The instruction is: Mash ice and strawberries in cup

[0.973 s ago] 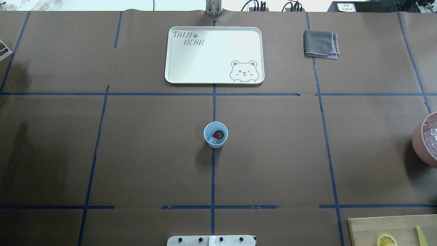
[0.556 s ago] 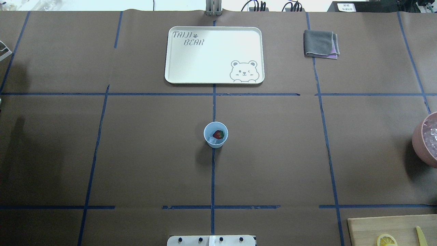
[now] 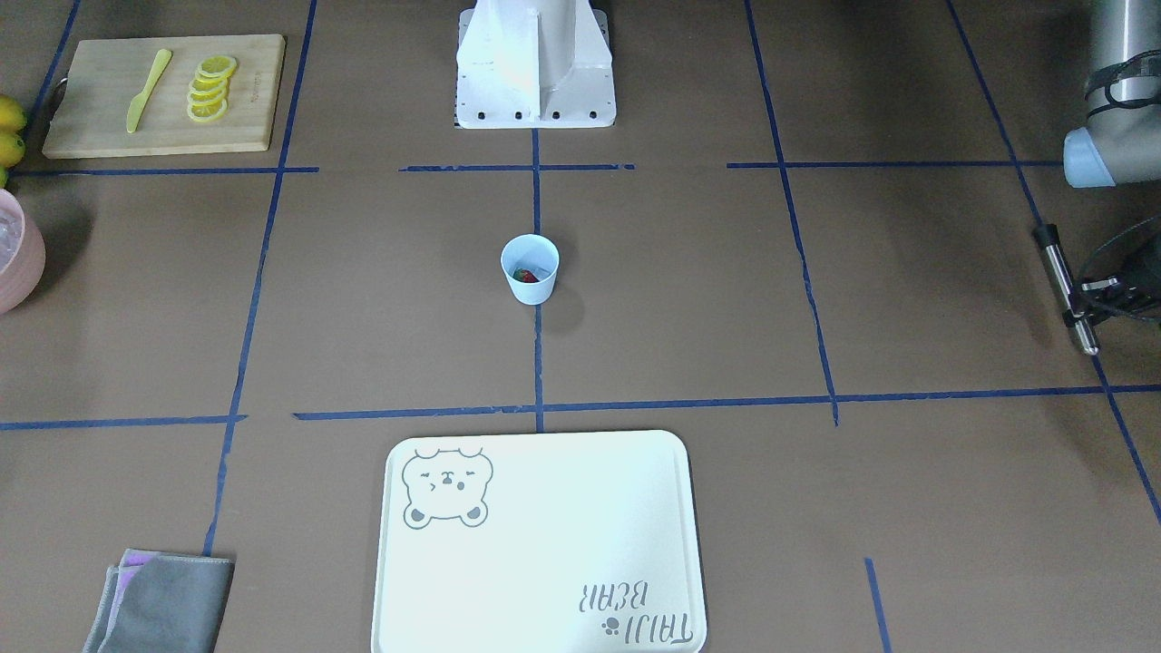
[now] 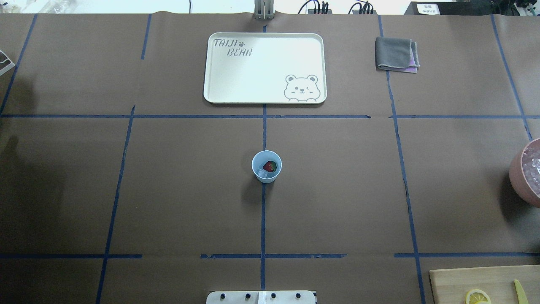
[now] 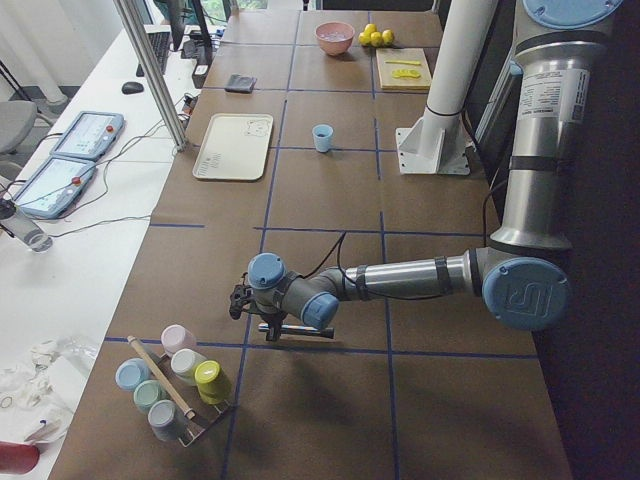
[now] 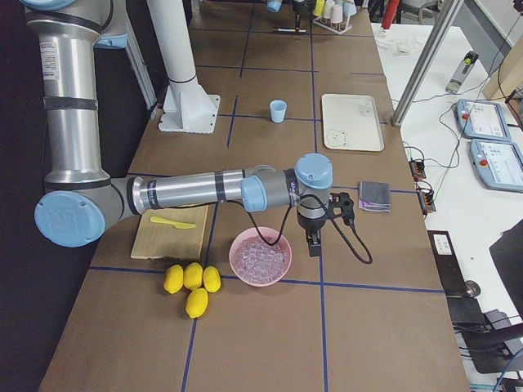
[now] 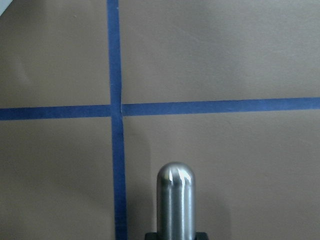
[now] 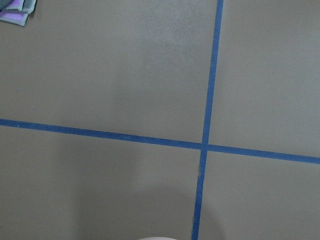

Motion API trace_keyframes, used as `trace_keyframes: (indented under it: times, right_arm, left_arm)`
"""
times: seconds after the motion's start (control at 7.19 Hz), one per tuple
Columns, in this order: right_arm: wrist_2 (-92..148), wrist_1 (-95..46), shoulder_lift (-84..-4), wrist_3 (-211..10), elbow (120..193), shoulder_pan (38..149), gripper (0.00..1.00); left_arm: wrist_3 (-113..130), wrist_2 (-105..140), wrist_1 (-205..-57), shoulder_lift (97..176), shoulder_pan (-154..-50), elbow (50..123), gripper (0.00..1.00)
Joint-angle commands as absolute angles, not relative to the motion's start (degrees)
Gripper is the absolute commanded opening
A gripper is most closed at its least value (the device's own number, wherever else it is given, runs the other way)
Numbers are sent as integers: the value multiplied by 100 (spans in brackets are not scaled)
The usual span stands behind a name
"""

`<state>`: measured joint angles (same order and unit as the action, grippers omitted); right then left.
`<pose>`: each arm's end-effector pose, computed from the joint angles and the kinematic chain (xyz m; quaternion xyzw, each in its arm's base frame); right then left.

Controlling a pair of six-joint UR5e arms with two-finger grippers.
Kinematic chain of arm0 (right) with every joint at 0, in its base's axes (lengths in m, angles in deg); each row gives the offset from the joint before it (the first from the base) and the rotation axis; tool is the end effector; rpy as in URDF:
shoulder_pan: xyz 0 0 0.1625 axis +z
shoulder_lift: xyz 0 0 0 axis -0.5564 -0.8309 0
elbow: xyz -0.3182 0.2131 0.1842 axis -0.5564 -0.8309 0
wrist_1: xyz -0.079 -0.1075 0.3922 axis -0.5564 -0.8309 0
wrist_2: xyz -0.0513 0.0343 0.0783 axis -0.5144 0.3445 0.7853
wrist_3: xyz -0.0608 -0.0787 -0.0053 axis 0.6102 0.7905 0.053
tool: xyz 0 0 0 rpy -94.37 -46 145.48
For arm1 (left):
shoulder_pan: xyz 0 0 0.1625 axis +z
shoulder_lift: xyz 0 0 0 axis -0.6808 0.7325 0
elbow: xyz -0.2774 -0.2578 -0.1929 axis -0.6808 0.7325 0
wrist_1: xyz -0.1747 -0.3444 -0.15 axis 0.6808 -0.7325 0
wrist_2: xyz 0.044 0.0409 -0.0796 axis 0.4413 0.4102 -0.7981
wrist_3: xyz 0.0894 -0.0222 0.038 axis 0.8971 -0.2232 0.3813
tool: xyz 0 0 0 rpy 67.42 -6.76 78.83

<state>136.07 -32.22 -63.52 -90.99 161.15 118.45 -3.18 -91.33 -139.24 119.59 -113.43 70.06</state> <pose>0.0200 -0.5125 0.5789 0.0739 -0.3588 -0.0305 0.9300 0.1096 -0.5153 0.7073 0.0316 0.3829 0.0118 0.9232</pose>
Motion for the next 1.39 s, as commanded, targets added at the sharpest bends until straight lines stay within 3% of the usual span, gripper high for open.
trace_keyframes:
  times: [0.0, 0.28, 0.42, 0.56, 1.25]
  right_arm:
    - [13604, -3222, -6352, -9099, 16120, 11845, 100]
    - [13621, -3222, -6361, -9099, 16129, 11845, 100]
    - [13604, -3222, -6352, -9099, 16129, 11845, 100]
    - [13595, -3222, -6352, -9099, 16129, 11845, 100]
    - [13639, -3222, -6413, -9082, 16111, 11845, 100]
  left_arm:
    - [-337, -9108, -13972, 11981, -11340, 6967, 10]
    - [-355, -9117, -13972, 11981, -11331, 6949, 60]
    - [-364, -9117, -13981, 11972, -11331, 6966, 94]
    - [-364, -9117, -13990, 11972, -11331, 6958, 100]
    - [-320, -9169, -13911, 11955, -11558, 7555, 100]
